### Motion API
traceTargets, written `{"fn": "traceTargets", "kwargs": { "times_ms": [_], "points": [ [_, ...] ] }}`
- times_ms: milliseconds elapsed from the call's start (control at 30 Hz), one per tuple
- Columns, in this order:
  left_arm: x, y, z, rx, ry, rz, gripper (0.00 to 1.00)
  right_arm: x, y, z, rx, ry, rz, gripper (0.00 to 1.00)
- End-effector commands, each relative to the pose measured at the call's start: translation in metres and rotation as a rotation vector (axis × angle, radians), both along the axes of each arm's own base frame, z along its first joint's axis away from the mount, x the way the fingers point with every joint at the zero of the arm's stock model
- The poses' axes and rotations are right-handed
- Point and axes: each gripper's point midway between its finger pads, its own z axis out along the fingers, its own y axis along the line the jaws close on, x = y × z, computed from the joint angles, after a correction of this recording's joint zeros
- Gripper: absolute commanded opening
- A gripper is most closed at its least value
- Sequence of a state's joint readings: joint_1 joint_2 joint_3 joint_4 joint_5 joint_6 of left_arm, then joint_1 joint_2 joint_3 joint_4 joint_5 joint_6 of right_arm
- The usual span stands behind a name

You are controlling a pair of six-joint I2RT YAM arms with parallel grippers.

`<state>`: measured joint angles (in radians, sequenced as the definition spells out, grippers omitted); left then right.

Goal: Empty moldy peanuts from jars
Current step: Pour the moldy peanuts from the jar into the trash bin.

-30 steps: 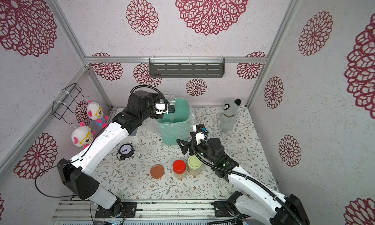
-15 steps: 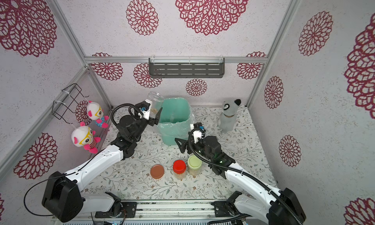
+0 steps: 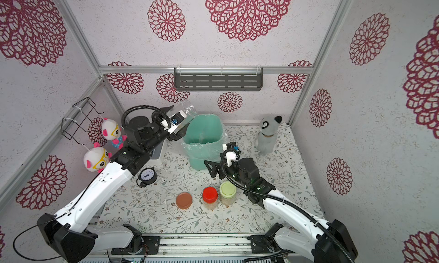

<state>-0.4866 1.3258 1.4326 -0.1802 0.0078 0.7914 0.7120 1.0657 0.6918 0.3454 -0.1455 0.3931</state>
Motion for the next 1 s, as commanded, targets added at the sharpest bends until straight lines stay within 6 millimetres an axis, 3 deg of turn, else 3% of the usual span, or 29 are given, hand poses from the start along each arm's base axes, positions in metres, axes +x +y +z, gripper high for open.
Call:
{"fn": "traceTargets", "kwargs": {
  "times_ms": [0,167,367,467,633,967],
  "points": [
    [-0.003,0.009,-0.026,0.468,0.004,-0.031,0.00,-0.002,-0.002,0.020,0.029,-0.053,0.003,0.99],
    [0.021,0.017,-0.023,0.867,-0.062,-0.022,0.00,-0.004,-0.004,0.014,0.020,-0.053,0.000,0.99],
    [0.058,0.003,-0.038,1.253,-0.187,-0.068,0.00,-0.004,-0.006,0.010,0.021,-0.056,-0.007,0.99],
    [0.062,-0.012,-0.050,1.297,-0.208,-0.114,0.00,-0.004,-0.004,0.010,0.017,-0.053,-0.001,0.99],
    [0.067,-0.016,-0.059,1.319,-0.209,-0.131,0.00,-0.005,-0.006,0.010,0.019,-0.055,-0.002,0.99],
    [0.065,-0.020,-0.038,1.231,-0.249,-0.103,0.00,-0.005,-0.005,0.009,0.023,-0.052,0.001,0.99]
  ]
}}
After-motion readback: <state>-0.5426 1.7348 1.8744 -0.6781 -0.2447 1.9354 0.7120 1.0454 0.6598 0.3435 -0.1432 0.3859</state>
